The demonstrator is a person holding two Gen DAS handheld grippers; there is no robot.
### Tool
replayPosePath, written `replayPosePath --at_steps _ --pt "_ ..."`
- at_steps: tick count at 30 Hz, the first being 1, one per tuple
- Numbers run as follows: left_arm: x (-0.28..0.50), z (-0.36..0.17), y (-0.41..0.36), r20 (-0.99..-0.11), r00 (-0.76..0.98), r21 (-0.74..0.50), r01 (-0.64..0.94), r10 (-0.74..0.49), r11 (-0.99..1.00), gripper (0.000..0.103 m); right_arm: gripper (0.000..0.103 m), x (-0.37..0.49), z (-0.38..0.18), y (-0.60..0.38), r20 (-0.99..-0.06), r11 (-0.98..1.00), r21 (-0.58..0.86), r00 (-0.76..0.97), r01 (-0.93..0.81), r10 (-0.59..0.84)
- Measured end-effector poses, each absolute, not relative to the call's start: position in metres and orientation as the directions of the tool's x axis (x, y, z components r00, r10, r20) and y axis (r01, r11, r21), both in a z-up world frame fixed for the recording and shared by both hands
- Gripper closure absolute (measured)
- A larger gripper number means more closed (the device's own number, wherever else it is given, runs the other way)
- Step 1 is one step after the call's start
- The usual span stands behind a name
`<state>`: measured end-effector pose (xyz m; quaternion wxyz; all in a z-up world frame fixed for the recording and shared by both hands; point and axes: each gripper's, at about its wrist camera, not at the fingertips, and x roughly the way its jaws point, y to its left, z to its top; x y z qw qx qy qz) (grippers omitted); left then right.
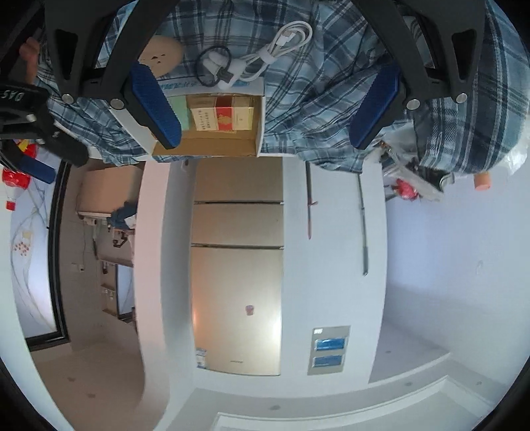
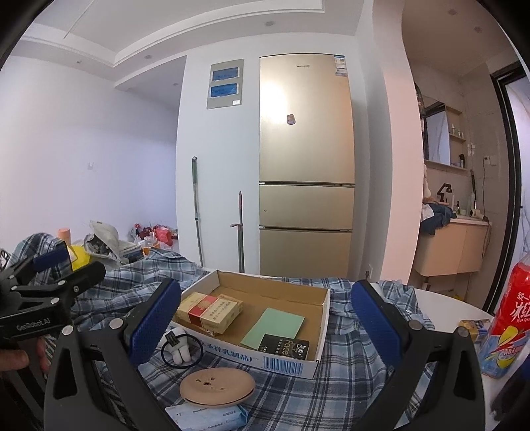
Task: Organize soft objects
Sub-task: 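Raise both tools up away from the white box, then grasp the beige wooden disc with the right gripper and lift it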
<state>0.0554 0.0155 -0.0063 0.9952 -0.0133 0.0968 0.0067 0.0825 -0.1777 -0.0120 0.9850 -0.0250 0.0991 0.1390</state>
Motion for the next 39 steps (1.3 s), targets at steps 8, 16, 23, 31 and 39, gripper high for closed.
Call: replayPosePath --at_steps 8,16,23,31,39 --pt "0.055 -0.004 0.023 -0.190 0.981 -0.063 -0.036 0.024 0.997 0.000 0.001 0.089 -0.015 -0.174 -0.242 0.946 -0.019 0.919 -0.325 0.311" --pt "0.059 0.008 0.031 -0.223 0.974 -0.062 -0.055 0.040 0.997 0.000 0.005 0.108 -0.014 -0.167 -0.391 0.905 0.009 0.831 -0.425 0.395" --pt "0.071 0.004 0.031 -0.296 0.955 -0.039 0.002 -0.014 0.999 0.000 0.007 0.138 -0.035 -0.137 -0.639 0.871 -0.042 0.684 -0.489 0.353" --pt "0.092 -0.015 0.028 -0.443 0.896 -0.034 0.016 -0.030 0.999 0.000 0.011 0.154 -0.075 -0.123 -0.740 0.843 -0.029 0.578 -0.537 0.343" --pt "0.101 -0.028 0.022 -0.508 0.860 -0.011 0.045 -0.044 0.999 0.000 0.011 0.161 -0.093 -0.119 -0.786 0.835 -0.025 0.527 -0.549 0.322"
